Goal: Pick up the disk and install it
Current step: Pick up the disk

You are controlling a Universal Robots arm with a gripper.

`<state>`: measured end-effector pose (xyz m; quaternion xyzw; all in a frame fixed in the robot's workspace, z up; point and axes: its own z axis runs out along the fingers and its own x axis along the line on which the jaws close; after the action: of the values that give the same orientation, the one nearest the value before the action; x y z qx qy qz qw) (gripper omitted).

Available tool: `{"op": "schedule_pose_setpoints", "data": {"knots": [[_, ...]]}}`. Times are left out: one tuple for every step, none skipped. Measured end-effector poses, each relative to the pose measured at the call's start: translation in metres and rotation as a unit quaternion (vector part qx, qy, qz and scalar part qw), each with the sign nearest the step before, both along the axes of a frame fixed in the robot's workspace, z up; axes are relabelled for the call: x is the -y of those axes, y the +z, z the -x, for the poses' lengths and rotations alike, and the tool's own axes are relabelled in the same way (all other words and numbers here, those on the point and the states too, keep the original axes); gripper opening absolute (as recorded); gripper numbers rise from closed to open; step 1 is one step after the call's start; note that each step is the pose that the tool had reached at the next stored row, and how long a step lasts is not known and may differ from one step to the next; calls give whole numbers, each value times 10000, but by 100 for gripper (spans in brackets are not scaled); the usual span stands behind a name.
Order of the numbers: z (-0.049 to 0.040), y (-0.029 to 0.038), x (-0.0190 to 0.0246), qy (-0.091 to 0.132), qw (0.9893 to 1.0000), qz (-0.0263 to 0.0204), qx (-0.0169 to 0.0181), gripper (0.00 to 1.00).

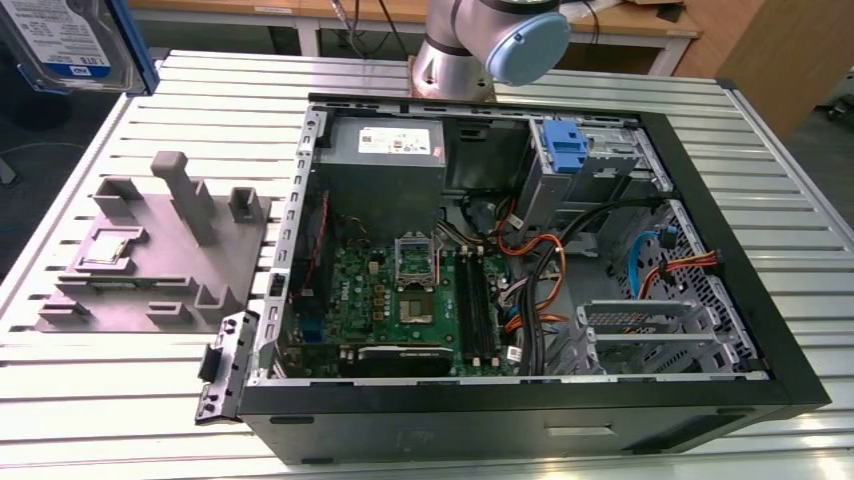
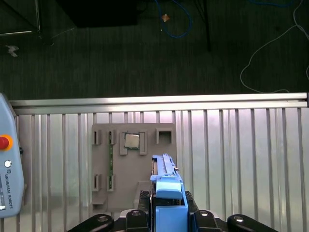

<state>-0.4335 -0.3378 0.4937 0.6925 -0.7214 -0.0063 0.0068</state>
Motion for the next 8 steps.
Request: {"op": "schedule_pose_setpoints", "data": {"knots": [[0,1,0,0,10000,0,-1,36],[0,3,0,0,10000,0,-1,36],[0,6,0,0,10000,1,-1,36],[0,8,0,0,10000,1,-1,36],[0,11,0,0,10000,0,0,36],[0,15,0,0,10000,0,0,36],[0,19,0,0,10000,0,0,36],[0,24,0,0,10000,0,0,36]]}}
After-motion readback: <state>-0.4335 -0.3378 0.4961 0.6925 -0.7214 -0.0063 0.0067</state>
